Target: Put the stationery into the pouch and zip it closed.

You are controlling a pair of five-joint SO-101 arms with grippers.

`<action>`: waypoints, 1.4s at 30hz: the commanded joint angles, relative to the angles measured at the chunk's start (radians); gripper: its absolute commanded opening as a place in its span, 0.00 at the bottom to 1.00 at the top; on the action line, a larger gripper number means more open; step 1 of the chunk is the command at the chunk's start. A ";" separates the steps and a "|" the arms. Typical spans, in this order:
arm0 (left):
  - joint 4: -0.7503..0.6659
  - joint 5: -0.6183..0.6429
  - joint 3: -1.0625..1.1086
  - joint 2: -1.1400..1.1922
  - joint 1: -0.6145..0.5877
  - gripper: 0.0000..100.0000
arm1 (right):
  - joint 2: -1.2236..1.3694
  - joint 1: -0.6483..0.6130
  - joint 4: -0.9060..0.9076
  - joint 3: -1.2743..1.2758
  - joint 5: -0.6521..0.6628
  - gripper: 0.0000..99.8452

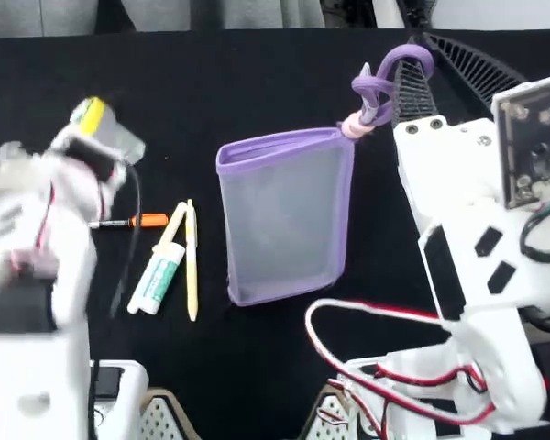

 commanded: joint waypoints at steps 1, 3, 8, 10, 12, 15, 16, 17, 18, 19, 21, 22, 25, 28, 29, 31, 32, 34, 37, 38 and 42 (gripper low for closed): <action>-0.224 -0.011 0.180 -0.247 0.125 0.03 | -0.042 -0.014 0.008 -0.030 -0.002 0.01; -0.373 -0.015 0.314 -0.347 0.176 0.03 | -0.059 -0.014 0.011 -0.027 -0.002 0.01; -0.700 -0.212 0.564 -0.479 0.328 0.03 | -0.114 -0.026 0.023 -0.025 -0.002 0.01; -0.703 -0.262 0.588 -0.482 0.415 0.03 | -0.131 -0.078 0.026 -0.024 -0.002 0.01; -0.666 -0.282 0.587 -0.480 0.501 0.03 | -0.136 -0.135 0.037 -0.024 -0.002 0.01; -0.649 -0.321 0.590 -0.488 0.575 0.03 | -0.137 -0.180 0.034 0.004 -0.002 0.01; -0.647 -0.339 0.596 -0.489 0.587 0.03 | -0.140 -0.184 0.031 0.021 -0.002 0.01; -0.635 -0.350 0.599 -0.489 0.595 0.03 | -0.142 -0.186 0.026 0.033 0.000 0.01; -0.611 -0.350 0.595 -0.489 0.602 0.03 | -0.142 -0.186 0.017 0.048 0.000 0.01; -0.588 -0.347 0.587 -0.491 0.604 0.03 | -0.142 -0.186 0.012 0.058 0.000 0.01; -0.551 -0.347 0.549 -0.491 0.604 0.03 | -0.137 -0.186 0.003 0.073 0.000 0.01; -0.532 -0.347 0.526 -0.491 0.604 0.03 | -0.137 -0.186 -0.002 0.082 0.000 0.01; -0.433 -0.347 0.443 -0.493 0.601 0.03 | -0.137 -0.187 -0.028 0.124 0.021 0.01; -0.292 -0.348 0.348 -0.531 0.604 0.03 | -0.137 -0.184 -0.068 0.179 0.026 0.01; -0.261 -0.351 0.320 -0.552 0.604 0.03 | -0.139 -0.184 -0.078 0.196 0.026 0.01; -0.238 -0.353 0.282 -0.598 0.601 0.03 | -0.137 -0.184 -0.101 0.229 0.026 0.01; -0.236 -0.354 0.269 -0.623 0.595 0.03 | -0.137 -0.184 -0.117 0.249 0.026 0.01; -0.235 -0.394 0.262 -0.669 0.595 0.03 | -0.137 -0.184 -0.157 0.298 0.026 0.01; -0.233 -0.448 0.262 -0.713 0.595 0.03 | -0.137 -0.184 -0.216 0.380 0.026 0.01; -0.227 -0.445 0.262 -0.713 0.595 0.03 | -0.137 -0.184 -0.239 0.406 0.026 0.01; -0.135 -0.445 0.240 -0.707 0.605 0.03 | -0.143 -0.184 -0.338 0.522 0.023 0.01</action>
